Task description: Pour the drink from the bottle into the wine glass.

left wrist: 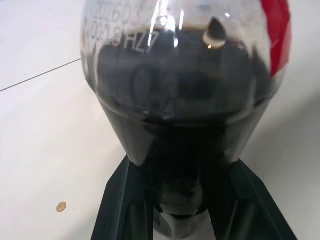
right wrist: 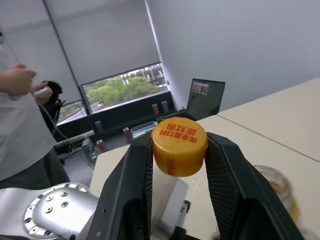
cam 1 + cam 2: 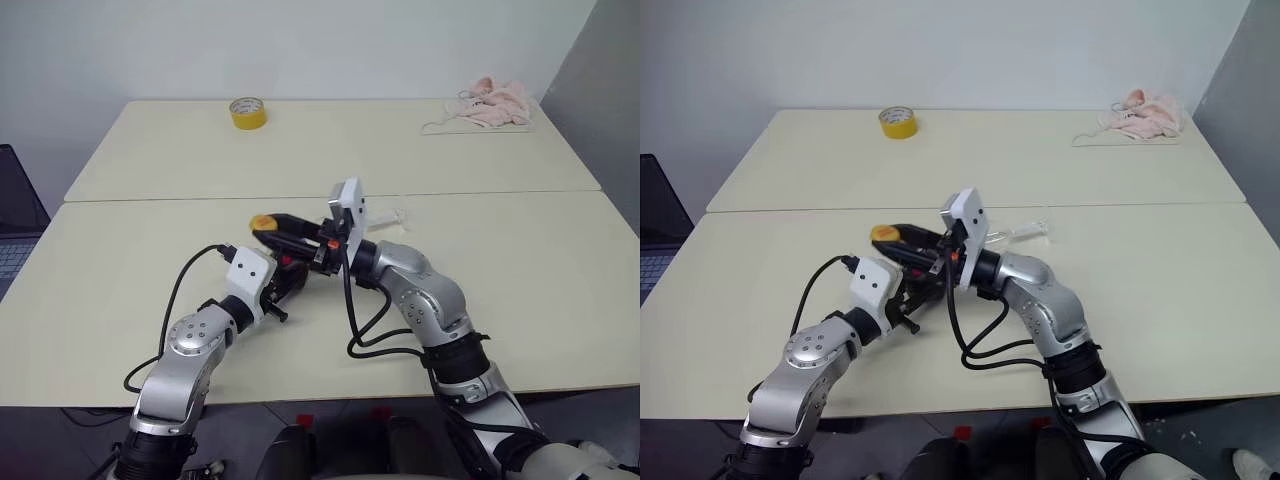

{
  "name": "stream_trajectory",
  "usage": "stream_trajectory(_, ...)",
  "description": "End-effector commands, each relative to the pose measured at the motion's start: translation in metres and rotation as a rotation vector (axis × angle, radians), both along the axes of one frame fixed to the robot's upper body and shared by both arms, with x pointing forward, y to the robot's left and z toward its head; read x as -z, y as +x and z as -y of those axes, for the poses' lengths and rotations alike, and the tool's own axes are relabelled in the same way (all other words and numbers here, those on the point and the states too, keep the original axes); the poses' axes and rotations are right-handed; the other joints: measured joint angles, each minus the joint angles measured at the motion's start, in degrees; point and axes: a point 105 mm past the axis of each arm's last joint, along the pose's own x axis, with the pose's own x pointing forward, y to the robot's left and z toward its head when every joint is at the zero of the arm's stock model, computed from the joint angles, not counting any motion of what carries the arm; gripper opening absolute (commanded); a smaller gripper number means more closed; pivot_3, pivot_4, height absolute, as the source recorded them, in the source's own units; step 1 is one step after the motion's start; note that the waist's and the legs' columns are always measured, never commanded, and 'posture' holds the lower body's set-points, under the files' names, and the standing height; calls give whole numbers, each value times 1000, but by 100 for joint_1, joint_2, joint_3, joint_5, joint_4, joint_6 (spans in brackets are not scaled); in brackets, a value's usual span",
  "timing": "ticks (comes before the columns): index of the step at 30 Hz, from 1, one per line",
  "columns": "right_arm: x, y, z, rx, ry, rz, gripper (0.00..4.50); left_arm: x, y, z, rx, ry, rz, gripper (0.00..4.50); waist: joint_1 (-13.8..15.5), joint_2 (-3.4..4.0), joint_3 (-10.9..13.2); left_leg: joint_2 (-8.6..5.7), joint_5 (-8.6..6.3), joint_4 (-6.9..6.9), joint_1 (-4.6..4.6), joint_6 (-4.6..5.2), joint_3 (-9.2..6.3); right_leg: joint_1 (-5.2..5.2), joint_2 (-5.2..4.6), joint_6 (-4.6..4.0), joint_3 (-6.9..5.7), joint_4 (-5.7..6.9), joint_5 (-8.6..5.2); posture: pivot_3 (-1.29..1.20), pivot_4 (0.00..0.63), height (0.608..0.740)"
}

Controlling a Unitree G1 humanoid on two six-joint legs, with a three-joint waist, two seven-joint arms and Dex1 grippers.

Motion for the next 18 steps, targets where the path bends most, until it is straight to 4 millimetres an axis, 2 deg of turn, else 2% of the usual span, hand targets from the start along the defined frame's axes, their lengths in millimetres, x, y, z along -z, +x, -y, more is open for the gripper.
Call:
stream_trajectory(1, -36, 0, 27, 123, 75, 152, 1209, -15, -1, 3, 15, 0, 62, 1006, 3, 0, 0, -1, 0, 0, 0, 0, 0, 0, 0, 0, 0, 0, 0, 0, 150, 740)
stream_trajectory(3, -43, -1, 37, 164, 87, 180, 1209, -15, -1, 3, 14, -1, 62, 1006, -1, 0, 0, 0, 0, 0, 0, 0, 1, 0, 0, 0, 0, 0, 0, 0, 150, 740)
stream_trajectory(6, -51, -7, 74, 307, 70, 255, 1209, -15, -1, 3, 13, -5, 63, 1006, 18, 0, 0, 2, 0, -3, 0, 0, 0, 0, 0, 0, -1, 0, 0, 0, 150, 740)
stream_trajectory(8, -41, -8, 93, 393, 20, 267, 1209, -15, -1, 4, 15, -9, 62, 1006, 30, -1, 0, 0, 0, -2, -4, 0, 1, 2, -2, 0, -1, -4, 0, 0, 150, 740)
stream_trajectory(9, -34, -8, 102, 437, -7, 265, 1209, -15, -1, 4, 16, -9, 62, 1006, 36, -2, -1, -2, 0, -1, -4, 0, 3, 4, -3, 0, 1, -6, 0, 0, 150, 740)
stream_trajectory(12, 4, -3, 149, 650, -85, 177, 1208, -14, -1, 4, 18, -11, 59, 1006, 61, -3, -2, -1, -1, -1, -3, 1, 5, 8, -3, 0, 1, -6, 0, 0, 150, 740)
stream_trajectory(14, 24, -4, 172, 758, -130, 142, 1208, -14, -1, 4, 20, -14, 59, 1006, 87, -1, 0, -1, -1, -1, -2, 2, 6, 9, -2, 0, 2, -3, 0, 0, 150, 740)
stream_trajectory(17, 51, -8, 193, 852, -202, 111, 1208, -14, -1, 5, 21, -16, 59, 1005, 82, -1, 0, 1, -1, -1, 1, 2, 20, 7, 3, 0, 14, -1, 0, 0, 150, 740)
stream_trajectory(18, 65, -9, 205, 901, -230, 74, 1208, -14, -1, 5, 22, -16, 59, 1005, 87, -1, -1, 3, -1, -2, 4, 2, 20, 8, 6, 0, 15, -1, 0, 0, 150, 740)
